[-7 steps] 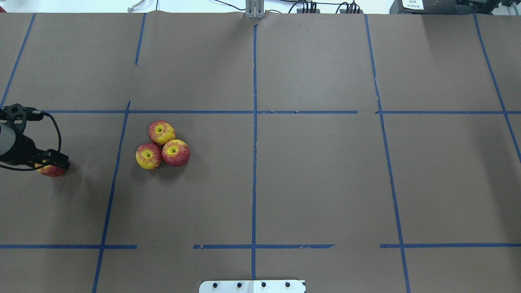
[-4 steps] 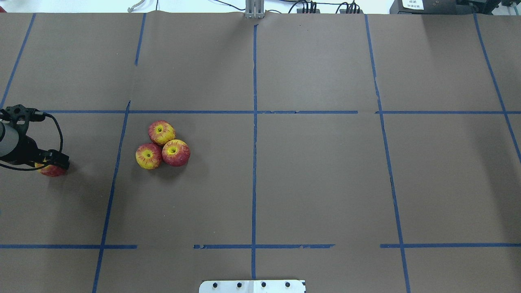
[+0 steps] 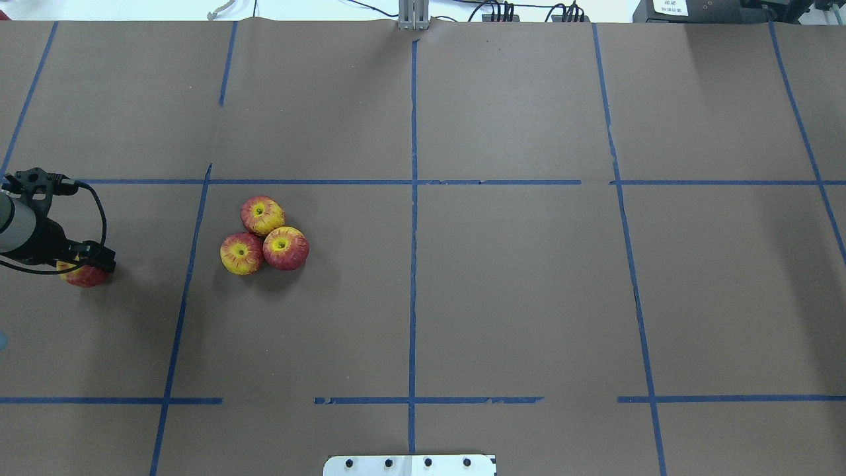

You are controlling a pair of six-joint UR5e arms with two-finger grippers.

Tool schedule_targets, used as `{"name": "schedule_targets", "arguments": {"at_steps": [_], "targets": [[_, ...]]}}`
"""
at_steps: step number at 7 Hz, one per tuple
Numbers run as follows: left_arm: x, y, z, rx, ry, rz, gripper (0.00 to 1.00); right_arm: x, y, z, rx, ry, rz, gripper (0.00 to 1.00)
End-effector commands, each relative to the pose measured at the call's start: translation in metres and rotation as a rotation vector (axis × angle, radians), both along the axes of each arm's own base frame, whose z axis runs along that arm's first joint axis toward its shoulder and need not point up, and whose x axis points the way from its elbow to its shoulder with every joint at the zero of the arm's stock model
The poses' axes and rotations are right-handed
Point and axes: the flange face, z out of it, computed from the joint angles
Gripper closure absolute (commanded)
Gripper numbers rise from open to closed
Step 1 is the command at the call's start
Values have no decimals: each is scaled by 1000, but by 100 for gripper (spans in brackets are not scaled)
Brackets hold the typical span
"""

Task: Stack apples
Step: 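Reach the left gripper down to the lone apple and grasp it, then lift the apple with the left gripper and carry it over the three-apple cluster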

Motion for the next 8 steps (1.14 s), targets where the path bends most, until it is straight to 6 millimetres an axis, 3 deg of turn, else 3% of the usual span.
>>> {"name": "schedule_targets", "arguments": {"at_steps": [1, 2, 4, 6, 7, 8], "targets": [[-5, -1, -46, 54, 55, -19, 100, 0, 0, 0, 0, 0, 0, 0], [-4, -3, -81, 73, 96, -40, 100, 0, 0, 0, 0, 0, 0, 0], [16, -25, -147, 17, 184, -155, 100, 0, 0, 0, 0, 0, 0, 0], [64, -58, -228, -67, 160, -177, 100, 0, 0, 0, 0, 0, 0, 0], [99, -42, -243, -114, 160, -160, 100, 0, 0, 0, 0, 0, 0, 0], [119, -38, -262, -124, 178, -152, 100, 0, 0, 0, 0, 0, 0, 0]]}}
